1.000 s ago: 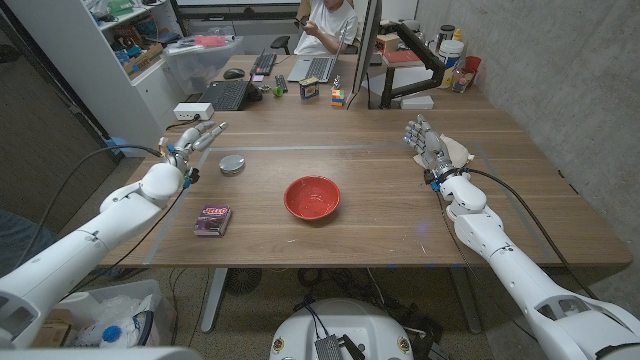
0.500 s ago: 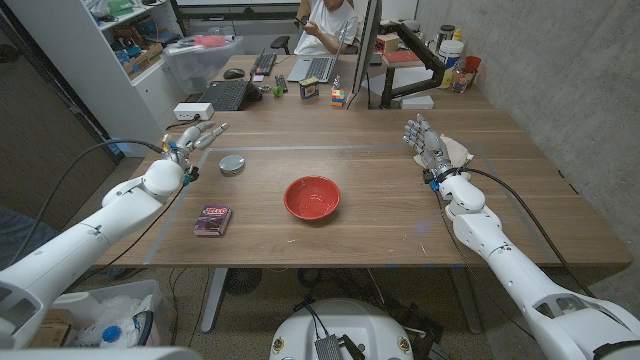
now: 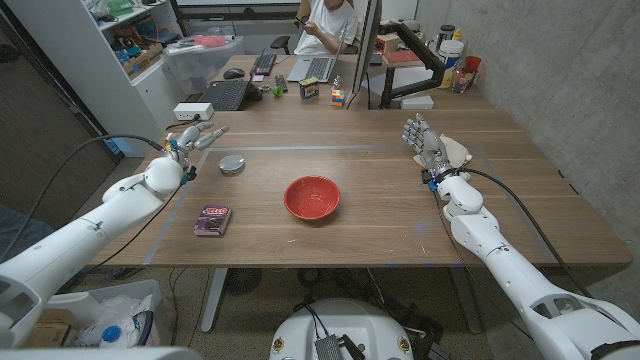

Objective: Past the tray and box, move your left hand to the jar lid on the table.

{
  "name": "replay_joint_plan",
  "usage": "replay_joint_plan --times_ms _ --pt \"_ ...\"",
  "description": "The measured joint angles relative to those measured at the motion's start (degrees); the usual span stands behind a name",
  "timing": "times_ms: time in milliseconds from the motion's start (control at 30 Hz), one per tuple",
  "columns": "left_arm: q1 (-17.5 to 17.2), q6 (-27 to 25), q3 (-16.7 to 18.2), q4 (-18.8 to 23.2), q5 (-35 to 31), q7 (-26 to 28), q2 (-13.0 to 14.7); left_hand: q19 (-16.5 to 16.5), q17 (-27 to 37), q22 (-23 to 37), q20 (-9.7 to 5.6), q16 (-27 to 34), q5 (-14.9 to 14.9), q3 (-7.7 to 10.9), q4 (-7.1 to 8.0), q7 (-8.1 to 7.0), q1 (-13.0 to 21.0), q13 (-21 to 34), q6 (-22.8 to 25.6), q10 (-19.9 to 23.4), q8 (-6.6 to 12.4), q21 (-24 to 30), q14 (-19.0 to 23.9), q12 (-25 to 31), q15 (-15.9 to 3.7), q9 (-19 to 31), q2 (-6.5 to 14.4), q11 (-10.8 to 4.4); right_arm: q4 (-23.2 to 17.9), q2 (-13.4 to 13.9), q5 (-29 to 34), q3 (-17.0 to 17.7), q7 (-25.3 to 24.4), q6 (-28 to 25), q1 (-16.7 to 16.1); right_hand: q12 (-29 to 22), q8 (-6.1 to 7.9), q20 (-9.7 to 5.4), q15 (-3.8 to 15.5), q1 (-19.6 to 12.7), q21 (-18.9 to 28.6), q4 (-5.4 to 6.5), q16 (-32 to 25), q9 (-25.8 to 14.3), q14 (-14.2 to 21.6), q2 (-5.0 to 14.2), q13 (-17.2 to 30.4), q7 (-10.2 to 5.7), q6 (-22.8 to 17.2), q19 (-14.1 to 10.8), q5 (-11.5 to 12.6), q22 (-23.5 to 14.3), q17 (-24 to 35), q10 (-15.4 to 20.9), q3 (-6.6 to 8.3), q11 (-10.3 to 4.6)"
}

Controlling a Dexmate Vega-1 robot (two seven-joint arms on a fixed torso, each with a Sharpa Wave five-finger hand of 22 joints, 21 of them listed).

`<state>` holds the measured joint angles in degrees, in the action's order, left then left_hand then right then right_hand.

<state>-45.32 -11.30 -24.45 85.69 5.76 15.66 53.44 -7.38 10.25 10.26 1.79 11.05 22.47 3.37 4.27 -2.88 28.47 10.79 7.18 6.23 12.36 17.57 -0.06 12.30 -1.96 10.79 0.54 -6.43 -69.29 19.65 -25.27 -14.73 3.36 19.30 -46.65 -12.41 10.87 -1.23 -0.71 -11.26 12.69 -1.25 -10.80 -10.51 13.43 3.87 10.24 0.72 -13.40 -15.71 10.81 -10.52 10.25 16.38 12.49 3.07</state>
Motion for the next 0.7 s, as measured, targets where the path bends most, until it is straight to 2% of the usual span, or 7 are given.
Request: replay_joint_plan --times_ms 700 --pt "2.7 -5.9 -3.7 1.4 -7.0 -1.7 1.6 0.0 0.0 0.0 1.00 0.0 0.2 0.01 0.00 -0.49 0.6 0.0 0.5 0.6 0.00 -0.2 0.7 0.0 -0.12 0.0 0.0 -0.61 -0.7 0.2 0.1 -0.2 -0.6 0.4 -0.6 0.0 0.00 0.00 0.00 0.0 -0.2 0.00 0.0 0.0 0.0 0.00 0.0 0.00 0.0 0.0 0.0 0.0 0.0 0.0 0.00 0.00"
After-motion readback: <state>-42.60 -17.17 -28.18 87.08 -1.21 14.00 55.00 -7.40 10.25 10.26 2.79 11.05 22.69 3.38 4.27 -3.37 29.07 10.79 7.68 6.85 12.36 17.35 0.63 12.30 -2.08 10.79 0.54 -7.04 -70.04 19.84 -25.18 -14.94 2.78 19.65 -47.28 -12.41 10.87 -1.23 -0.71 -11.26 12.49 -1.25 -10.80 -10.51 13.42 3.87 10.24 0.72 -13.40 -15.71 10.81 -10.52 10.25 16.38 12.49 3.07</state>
